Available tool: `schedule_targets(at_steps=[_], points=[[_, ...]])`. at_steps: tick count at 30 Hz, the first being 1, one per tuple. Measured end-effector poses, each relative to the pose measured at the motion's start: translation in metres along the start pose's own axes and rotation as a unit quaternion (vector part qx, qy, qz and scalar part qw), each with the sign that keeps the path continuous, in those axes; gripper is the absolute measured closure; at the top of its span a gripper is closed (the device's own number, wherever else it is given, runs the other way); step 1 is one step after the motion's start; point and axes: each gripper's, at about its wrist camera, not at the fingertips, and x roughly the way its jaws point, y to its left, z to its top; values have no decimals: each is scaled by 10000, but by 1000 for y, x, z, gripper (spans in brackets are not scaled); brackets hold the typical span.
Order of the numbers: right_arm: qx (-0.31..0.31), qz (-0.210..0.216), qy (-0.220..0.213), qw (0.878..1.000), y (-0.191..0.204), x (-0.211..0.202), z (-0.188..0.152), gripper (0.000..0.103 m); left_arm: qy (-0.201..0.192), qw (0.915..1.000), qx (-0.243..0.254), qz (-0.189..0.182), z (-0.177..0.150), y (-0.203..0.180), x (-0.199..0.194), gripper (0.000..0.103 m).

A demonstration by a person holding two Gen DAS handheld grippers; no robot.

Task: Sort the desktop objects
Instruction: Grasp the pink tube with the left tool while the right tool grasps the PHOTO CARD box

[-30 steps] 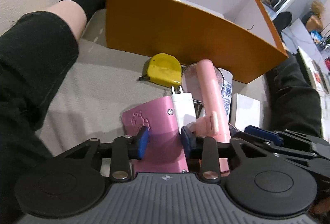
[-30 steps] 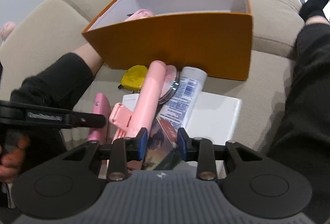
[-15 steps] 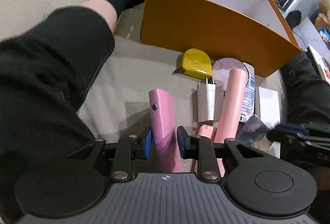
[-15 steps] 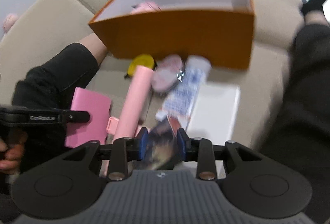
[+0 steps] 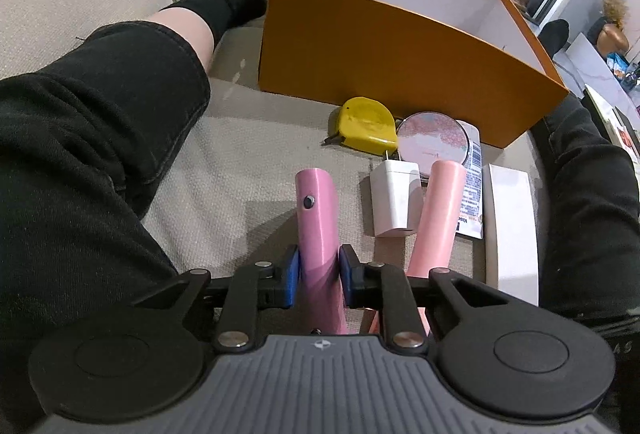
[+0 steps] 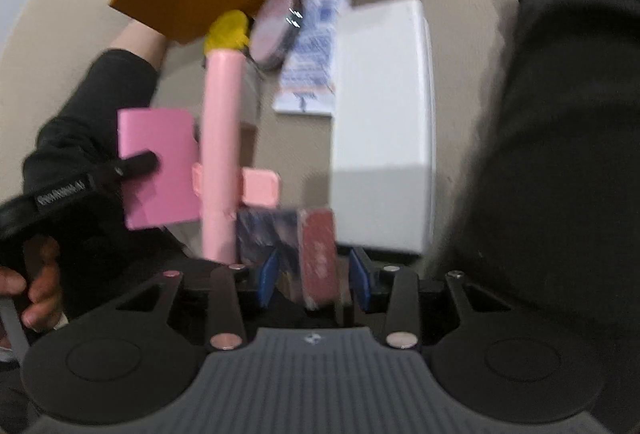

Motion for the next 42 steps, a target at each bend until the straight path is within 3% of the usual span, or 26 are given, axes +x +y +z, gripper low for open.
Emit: schedule_targets(at_steps=[7,11,16,20,23,30,32,34,42], points=[[-175,-39,368,9992,10,31,8,49,-36,10000,6,-20,-1,-1,1,80],[-59,135,454,9989,8,35,10,56,-52,10000,-9,-23,-1,-2,1,80],[-296,187,190,9992,19,13,10,71,-40,10000,44,-60,0,-6,2,80],[-707,115,-295,9970,39,-11,22,78,-43,10000,59,-46,0,-6,2,80],[-942,-263,-638,9932,49,-19,36,78,-50,10000,64,-32,-1,-7,2,80],[-1035,-659,-1115,9862,56,-5,65,78,-58,9999,114,-5,1,-9,3,81],[-1040,-785,-1173,9845,56,0,66,73,-55,9999,127,3,1,-10,4,81],[-908,-654,-1067,9880,51,5,64,67,-50,9999,122,-4,1,-9,4,81],[-541,-517,-973,9924,41,2,41,67,-68,9998,198,-23,3,-12,6,81]])
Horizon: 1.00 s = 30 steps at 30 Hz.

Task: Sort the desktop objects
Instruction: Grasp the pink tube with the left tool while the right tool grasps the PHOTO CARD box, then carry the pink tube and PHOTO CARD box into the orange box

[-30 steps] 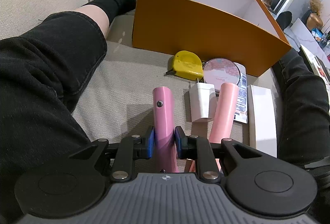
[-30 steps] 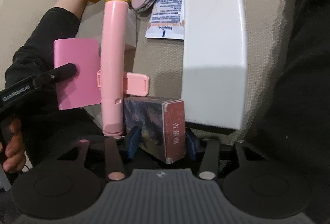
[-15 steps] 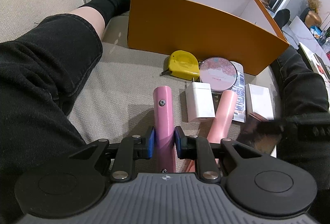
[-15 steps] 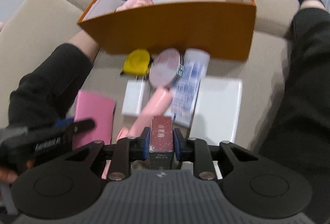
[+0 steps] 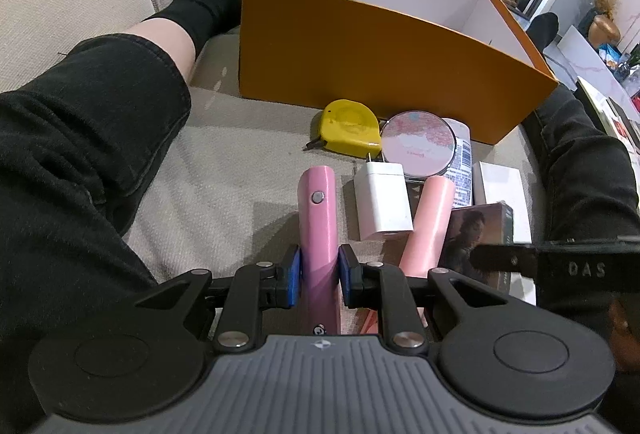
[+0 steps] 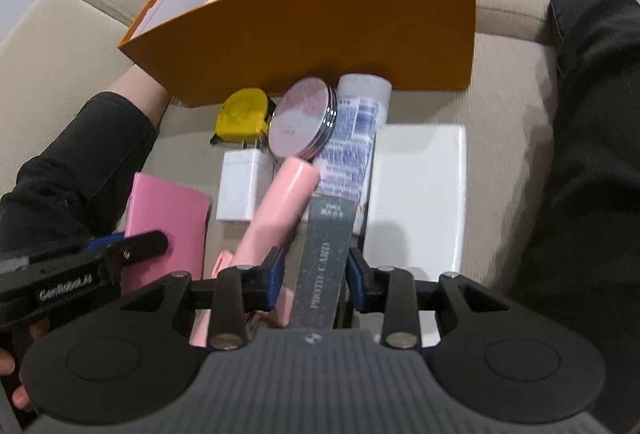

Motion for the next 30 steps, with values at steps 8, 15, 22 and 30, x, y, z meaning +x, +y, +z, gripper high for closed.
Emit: schedule_targets(at_steps=[8,15,22,30], points=[[-2,-10,-63,10000,0,-1,1,77,-75,10000,48,-9,-1,0,-2,83],[-51,221,-349,9991,-2,-37,13,79,-287,9992,61,-265,9,-1,-20,84],[-358,604,-957,9929,10,-78,49,79,-657,9941,405,-768,48,-14,-57,84],[-602,815,-1750,9794,25,-100,124,79,-1253,9835,695,-1102,136,-35,-75,84]])
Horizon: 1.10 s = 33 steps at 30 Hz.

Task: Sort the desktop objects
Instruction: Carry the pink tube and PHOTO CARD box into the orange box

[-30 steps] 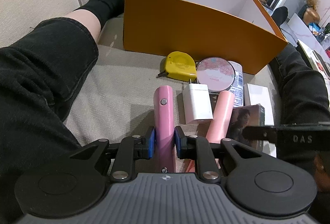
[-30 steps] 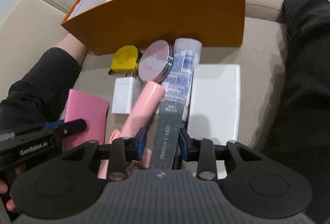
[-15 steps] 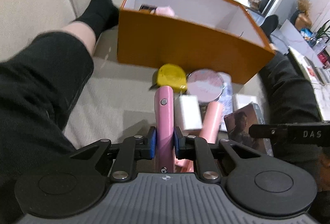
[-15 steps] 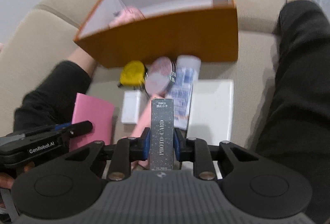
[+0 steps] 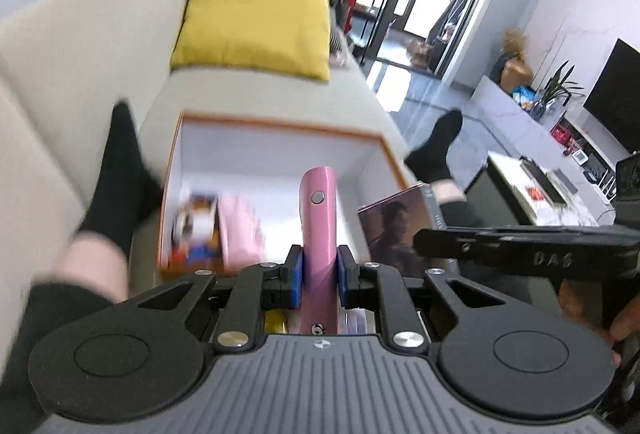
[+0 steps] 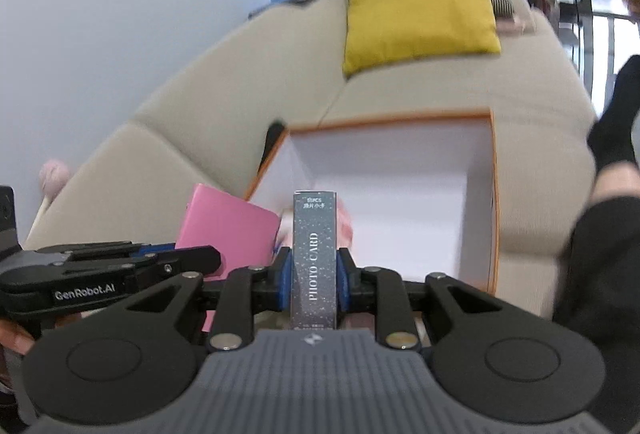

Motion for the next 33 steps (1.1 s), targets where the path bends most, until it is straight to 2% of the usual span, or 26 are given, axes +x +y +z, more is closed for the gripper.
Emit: schedule_targets(at_steps=[3,6,13,21,28,33], points=[[85,-105,-48,9999,-10,24,22,79,40,10000,-39,-77,27,1,25,84],[142,-303,76,9994,-23,57,29,79,320,9994,-101,-66,39,5,62,84],[537,-452,731,9949,-60,125,23,79,1199,9926,-79,200,28,19,148,84],[776,-441,1208,9887,-74,161,9,79,1727,9838,-183,435,11,36,171,84],[869,-654,1472,9831,-70,174,2,79,1757,9825,-266,555,9,40,171,84],[979,-661,1459,9822,-72,172,2,79,1717,9829,-358,569,11,40,175,83]])
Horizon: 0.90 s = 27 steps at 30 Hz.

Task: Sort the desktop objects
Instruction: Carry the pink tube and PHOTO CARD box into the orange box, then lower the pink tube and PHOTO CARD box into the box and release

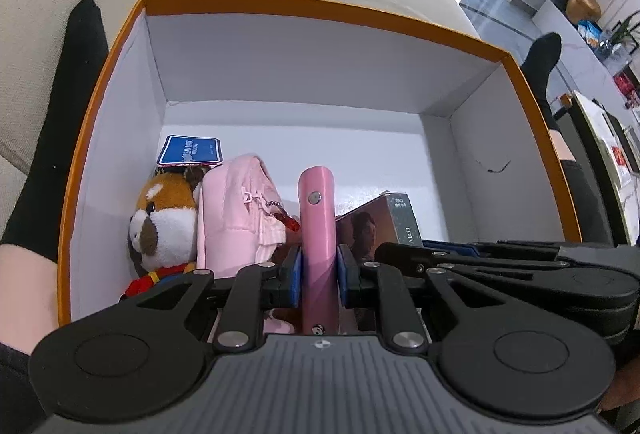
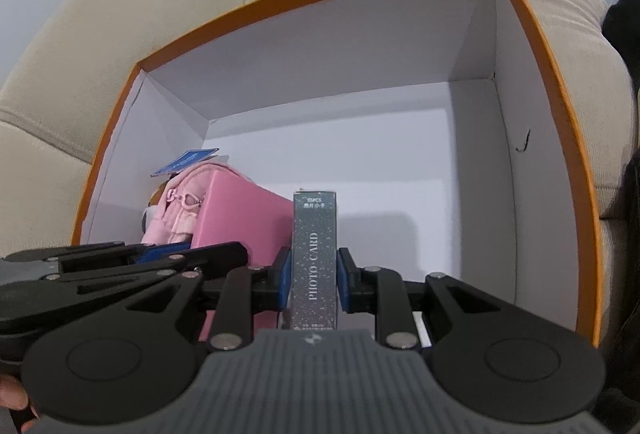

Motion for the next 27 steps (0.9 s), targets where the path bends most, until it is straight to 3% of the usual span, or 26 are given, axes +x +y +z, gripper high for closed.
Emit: schedule_targets(at_steps=[11,20,27], points=[[-311,-302,-42,9991,20,3,-3,78,-377,9984,-292,-308,-9,12,-29,71],[-510,-424,-5,9978,48,11,-3,73,-856,9937,-628,-365,-28,27,-67,68],[-423,-479,6,9980,49,11,-3,71,-1082,9899,-822,-399,-44,33,-83,68]])
